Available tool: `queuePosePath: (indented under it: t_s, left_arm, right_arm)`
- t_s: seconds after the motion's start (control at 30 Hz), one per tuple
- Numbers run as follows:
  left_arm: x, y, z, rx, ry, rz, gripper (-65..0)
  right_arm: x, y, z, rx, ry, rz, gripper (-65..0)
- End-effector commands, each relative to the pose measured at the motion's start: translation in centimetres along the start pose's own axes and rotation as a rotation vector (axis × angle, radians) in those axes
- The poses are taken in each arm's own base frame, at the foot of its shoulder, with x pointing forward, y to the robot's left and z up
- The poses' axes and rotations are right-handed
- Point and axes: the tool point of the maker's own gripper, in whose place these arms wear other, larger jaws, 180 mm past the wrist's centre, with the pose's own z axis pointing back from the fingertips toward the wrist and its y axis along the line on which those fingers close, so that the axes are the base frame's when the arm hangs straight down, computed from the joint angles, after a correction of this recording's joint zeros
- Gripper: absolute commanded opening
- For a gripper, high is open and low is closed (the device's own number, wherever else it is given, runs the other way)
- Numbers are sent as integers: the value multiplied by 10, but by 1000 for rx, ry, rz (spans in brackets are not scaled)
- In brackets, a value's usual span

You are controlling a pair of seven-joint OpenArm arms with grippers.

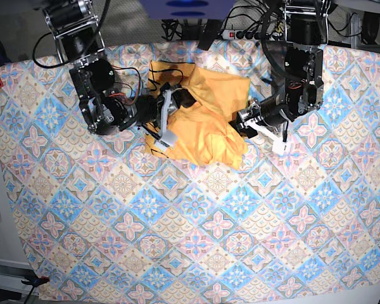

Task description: Fold the T-shirt properly

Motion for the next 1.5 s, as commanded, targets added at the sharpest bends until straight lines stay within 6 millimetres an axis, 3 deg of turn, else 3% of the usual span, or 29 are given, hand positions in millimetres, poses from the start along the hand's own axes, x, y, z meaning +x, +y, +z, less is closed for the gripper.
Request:
queuePosePath:
  t_s: [0.0, 0.2, 0.53, 0.77, 0.93, 1.07, 1.2, 1.33, 1.47]
  left_arm:
    - [2, 13, 2, 64, 4, -15, -261]
    - [2, 13, 2, 64, 2, -15, -261]
    - [3, 13, 2, 64, -1, -14, -261]
    - [3, 13, 2, 64, -1, -14, -261]
    - [3, 12, 2, 63, 0, -15, -261]
    - [3, 13, 2, 65, 0, -16, -261]
    - [4, 14, 3, 66, -2, -15, -261]
    - [4, 14, 3, 68, -2, -16, -261]
    - [4, 14, 3, 68, -2, -16, -261]
  right_arm:
    - [19, 7, 5, 26, -52, 49, -444]
    - [31, 10, 22, 3, -113, 89, -443]
    - [32, -47, 87, -165, -301, -63, -442]
    - [12, -71, 111, -243, -281, -95, -471]
    - [-4, -81, 102, -275, -213, -113, -641]
    - [-22, -76, 74, -273, -114, -98, -647]
    - [-25, -63, 58, -236, -99, -79, -647]
    - [-14, -38, 40, -174, -82, -7, -647]
    - [20, -4, 27, -57, -145, 53, -647]
